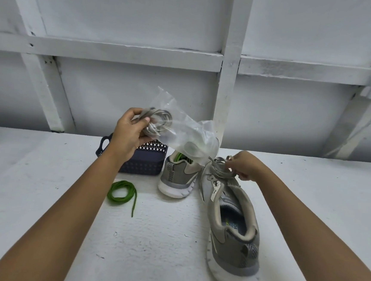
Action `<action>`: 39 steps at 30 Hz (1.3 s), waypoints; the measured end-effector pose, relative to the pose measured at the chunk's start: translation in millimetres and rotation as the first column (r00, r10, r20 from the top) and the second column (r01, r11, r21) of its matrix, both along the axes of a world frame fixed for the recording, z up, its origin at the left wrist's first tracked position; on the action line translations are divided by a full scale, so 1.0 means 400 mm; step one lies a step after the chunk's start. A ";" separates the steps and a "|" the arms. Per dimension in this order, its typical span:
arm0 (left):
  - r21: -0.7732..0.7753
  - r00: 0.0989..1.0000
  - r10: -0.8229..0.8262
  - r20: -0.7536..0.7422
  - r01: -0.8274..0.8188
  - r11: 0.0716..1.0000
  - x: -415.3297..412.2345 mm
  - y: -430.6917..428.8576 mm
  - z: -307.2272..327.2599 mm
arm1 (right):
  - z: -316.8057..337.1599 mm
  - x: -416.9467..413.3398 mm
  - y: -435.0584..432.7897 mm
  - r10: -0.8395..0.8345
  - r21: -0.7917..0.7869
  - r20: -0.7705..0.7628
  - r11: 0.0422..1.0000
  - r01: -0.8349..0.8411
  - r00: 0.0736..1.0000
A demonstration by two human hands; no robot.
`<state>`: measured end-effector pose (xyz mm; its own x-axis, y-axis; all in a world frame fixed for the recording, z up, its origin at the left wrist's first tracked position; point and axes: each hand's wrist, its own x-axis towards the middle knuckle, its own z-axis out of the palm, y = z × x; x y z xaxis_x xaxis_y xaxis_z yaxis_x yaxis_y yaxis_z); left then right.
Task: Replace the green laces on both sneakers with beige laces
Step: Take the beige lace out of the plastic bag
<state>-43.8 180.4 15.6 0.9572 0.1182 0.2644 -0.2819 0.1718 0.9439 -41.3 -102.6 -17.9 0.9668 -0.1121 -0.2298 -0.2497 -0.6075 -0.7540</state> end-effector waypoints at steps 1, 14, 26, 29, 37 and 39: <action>-0.003 1.000 -0.001 0.000 0.001 1.000 -0.001 0.000 0.000 | 0.007 -0.007 0.013 0.035 -0.049 0.072 0.998 -0.032 0.997; -0.085 0.999 0.025 -0.027 -0.028 0.996 -0.013 0.011 0.002 | 0.018 -0.044 0.060 0.209 0.147 0.083 0.964 -0.219 0.974; -0.168 0.996 0.061 -0.065 -0.071 0.983 -0.004 0.038 0.000 | 0.055 -0.008 0.125 -0.014 -0.213 0.409 0.971 0.110 0.912; -0.175 0.995 0.066 -0.073 -0.078 0.982 0.001 0.046 0.001 | 0.103 -0.024 0.170 -0.036 0.284 0.253 0.958 -0.038 0.967; -0.110 0.977 0.165 -0.137 -0.181 0.977 0.032 0.118 -0.021 | 0.117 -0.005 0.243 -0.022 0.425 0.253 0.901 -0.091 0.967; 0.068 0.955 0.250 -0.160 -0.242 0.968 0.047 0.151 -0.036 | 0.120 0.017 0.268 0.006 0.319 0.331 0.941 -0.118 0.943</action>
